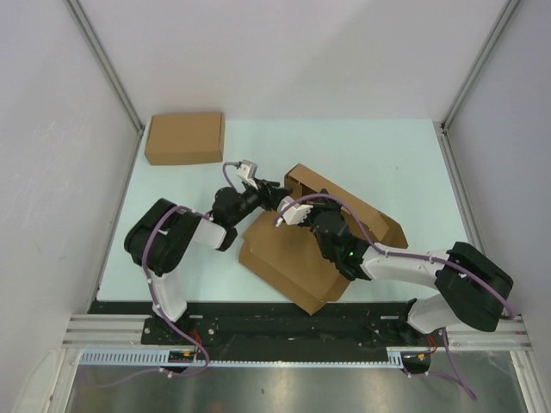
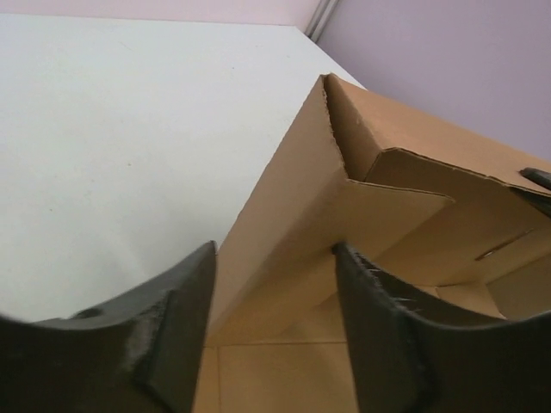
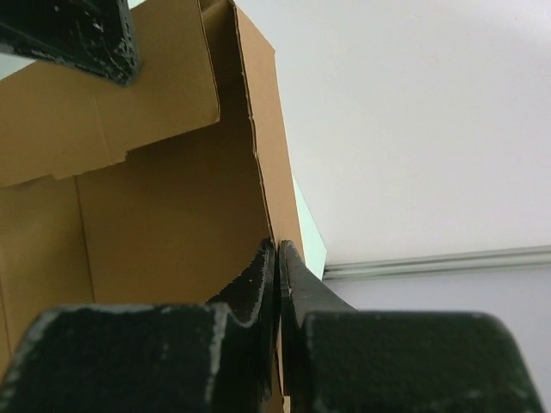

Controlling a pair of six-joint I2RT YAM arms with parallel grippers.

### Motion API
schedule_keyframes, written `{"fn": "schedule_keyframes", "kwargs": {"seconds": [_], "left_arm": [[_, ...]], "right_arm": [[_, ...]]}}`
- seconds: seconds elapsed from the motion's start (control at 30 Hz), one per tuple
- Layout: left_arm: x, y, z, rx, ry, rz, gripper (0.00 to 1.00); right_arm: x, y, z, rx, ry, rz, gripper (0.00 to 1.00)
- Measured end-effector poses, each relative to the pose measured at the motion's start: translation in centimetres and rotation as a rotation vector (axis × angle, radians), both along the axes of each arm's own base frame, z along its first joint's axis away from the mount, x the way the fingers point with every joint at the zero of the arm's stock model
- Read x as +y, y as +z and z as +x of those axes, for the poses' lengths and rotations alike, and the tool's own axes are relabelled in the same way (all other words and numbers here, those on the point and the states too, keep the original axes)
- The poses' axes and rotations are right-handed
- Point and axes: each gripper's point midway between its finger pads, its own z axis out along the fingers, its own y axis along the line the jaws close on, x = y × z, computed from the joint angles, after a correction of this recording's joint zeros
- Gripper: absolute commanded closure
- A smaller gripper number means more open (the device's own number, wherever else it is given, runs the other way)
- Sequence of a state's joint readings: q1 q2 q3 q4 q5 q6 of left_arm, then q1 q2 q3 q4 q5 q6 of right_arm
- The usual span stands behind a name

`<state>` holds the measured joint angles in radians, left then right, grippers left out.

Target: Fold the paper box

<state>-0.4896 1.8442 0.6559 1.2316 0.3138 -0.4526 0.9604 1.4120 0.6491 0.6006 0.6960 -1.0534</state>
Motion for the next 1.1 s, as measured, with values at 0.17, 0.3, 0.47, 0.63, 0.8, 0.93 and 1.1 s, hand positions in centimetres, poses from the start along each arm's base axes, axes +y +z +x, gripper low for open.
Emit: {"fn": "schedule_keyframes", "kwargs": {"seconds": [0.17, 0.3, 0.47, 0.63, 0.8, 0.93, 1.1], "left_arm": [[-0.2, 0.1, 0.1, -0.009, 0.002, 0.005, 0.22], [-0.6, 0.5, 0.2, -0.023, -0.012, 0.006, 0.23], [-1.5, 0.6, 0.5, -0.039, -0.041, -0.001, 0.38], [-2.3, 1.1, 0.2, -0.062, -0.072, -0.015, 0.66], [-1.9, 0.7, 0.9, -0.062, -0.030, -0.016, 0.77], [-2.0, 0.7, 1.0, -0.067, -0.017, -0.015, 0.79], [-1.9, 0.7, 1.1, -0.074, 0.005, -0.010, 0.80]], "right_arm": [[0.1, -0.1, -0.1, 0.009, 0.006, 0.011, 1.00], [0.3, -0.1, -0.2, 0.018, 0.018, 0.029, 1.00], [0.4, 0.0, -0.1, 0.039, 0.035, 0.047, 1.00], [0.4, -0.1, -0.1, 0.051, 0.037, 0.048, 1.00], [0.5, -0.1, -0.2, 0.057, 0.046, 0.050, 1.00], [0.5, -0.1, -0.2, 0.059, 0.046, 0.054, 0.99], [0.6, -0.1, -0.3, 0.060, 0.049, 0.055, 0.95]]}}
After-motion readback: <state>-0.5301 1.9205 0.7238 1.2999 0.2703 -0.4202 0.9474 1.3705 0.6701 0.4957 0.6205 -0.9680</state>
